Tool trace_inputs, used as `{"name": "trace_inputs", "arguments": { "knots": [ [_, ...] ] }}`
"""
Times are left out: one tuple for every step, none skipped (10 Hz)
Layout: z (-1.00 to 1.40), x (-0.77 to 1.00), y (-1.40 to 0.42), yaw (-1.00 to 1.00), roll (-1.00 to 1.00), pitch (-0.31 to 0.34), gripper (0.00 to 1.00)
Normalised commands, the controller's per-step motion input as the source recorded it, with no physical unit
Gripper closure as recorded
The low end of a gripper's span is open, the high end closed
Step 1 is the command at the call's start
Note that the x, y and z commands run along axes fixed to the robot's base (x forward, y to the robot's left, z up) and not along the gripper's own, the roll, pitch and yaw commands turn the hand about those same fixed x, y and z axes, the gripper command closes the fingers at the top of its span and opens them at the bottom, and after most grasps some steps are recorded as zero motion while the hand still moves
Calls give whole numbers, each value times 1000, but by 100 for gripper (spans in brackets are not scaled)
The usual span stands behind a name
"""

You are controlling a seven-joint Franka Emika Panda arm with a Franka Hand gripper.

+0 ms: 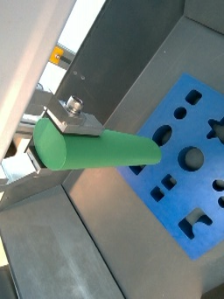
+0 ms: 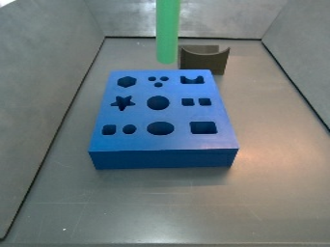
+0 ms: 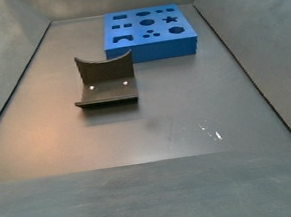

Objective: Insert the oval object.

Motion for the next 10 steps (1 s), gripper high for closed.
{"name": "trace_inputs", "arguments": {
  "knots": [
    [0, 0, 6, 0, -13, 0, 100],
    [-149, -9, 0, 0, 0, -19, 100],
    [-157, 0, -103, -640, -3, -24, 100],
    [-314, 0, -106, -957, -50, -60, 100],
    [-294, 0, -37, -1000, -59, -74, 100],
    [-320, 0, -26, -1000, -64, -104, 100],
    [-300, 0, -31, -1000, -64, -87, 100],
    [-326, 0, -54, -954, -47, -27, 100],
    [-357, 320, -240, -700, 0, 0, 100],
    [-291, 9, -266, -923, 4, 0, 100]
  ]
}}
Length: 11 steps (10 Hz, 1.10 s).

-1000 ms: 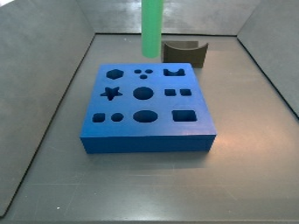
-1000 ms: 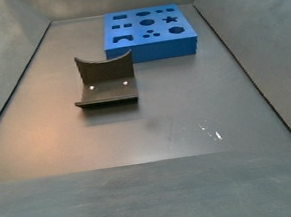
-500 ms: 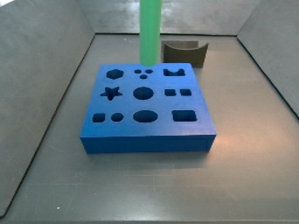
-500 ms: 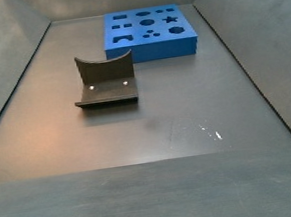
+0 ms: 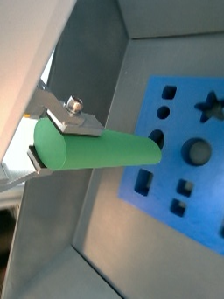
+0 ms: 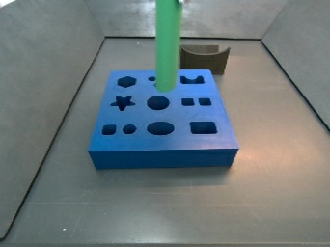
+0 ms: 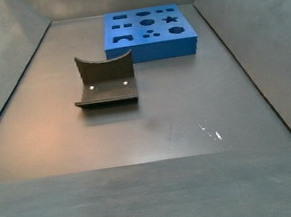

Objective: Insert the oval object.

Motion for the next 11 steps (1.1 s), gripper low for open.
{"name": "trace_inputs", "arguments": {
  "knots": [
    [-271, 0, -246, -949, 1, 0, 100],
    [-246, 0, -217, -963, 6, 0, 100],
    [-171, 0, -120, -991, 43, 0, 100],
    [-97, 0, -66, -991, 97, 0, 100],
    [-111, 0, -17, -989, 147, 0, 100],
    [-140, 0, -6, -991, 156, 0, 100],
    [-126, -11, -9, -994, 151, 0, 100],
    [-166, -11, 0, -1000, 101, 0, 100],
    [-291, 0, 0, -1000, 16, 0, 100],
    [-300, 0, -66, -1000, -11, 0, 100],
    [-274, 0, -94, -983, -27, 0, 100]
  ]
}}
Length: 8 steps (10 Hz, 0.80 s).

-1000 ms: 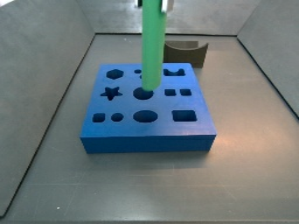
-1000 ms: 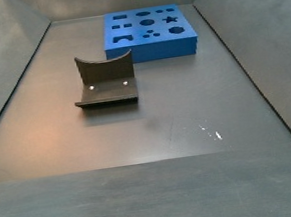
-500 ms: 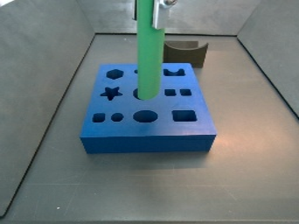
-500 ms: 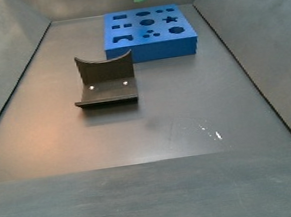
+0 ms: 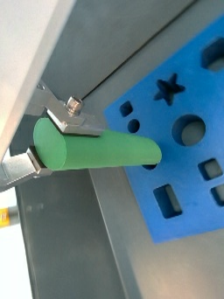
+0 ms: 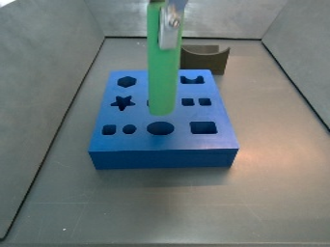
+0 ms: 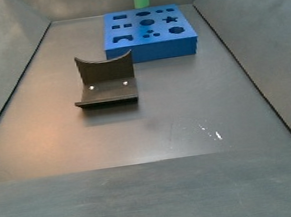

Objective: Insert the oval object.

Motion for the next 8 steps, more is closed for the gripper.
{"name": "trace_inputs", "arguments": {
  "knots": [
    [-217, 26, -266, -797, -33, 0, 100],
    [-160, 0, -280, -837, -37, 0, 100],
    [-166, 0, -251, -866, -36, 0, 100],
    [-143, 103, -174, -774, -19, 57, 100],
    [-26, 0, 0, 0, 39, 0, 100],
    [-143, 0, 0, -23, 80, 0, 100],
    [-231, 0, 20, -186, 24, 0, 100],
    [-237, 0, 60, -226, 23, 33, 100]
  ]
}}
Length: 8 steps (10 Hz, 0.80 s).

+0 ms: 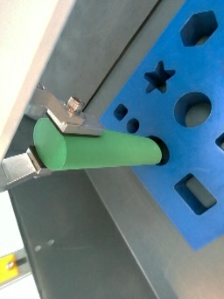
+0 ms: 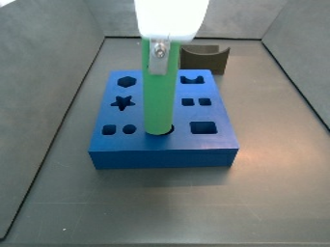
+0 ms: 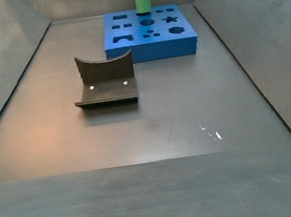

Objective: Insert the oval object.

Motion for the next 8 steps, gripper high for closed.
{"name": "trace_inputs", "arguments": {
  "knots": [
    [-217, 26, 69, -297, 16, 47, 100],
    [-191, 83, 37, -303, 0, 51, 100],
    [-191, 123, 37, -294, 0, 49, 100],
    [-206, 174, 14, -286, 0, 51, 100],
    [-246, 143, 0, -269, -24, 11, 100],
    [-237, 157, 0, -251, -53, 0, 100],
    [-249, 83, 0, -203, -49, 0, 100],
    [-266, 0, 0, -160, -36, 0, 100]
  ]
}}
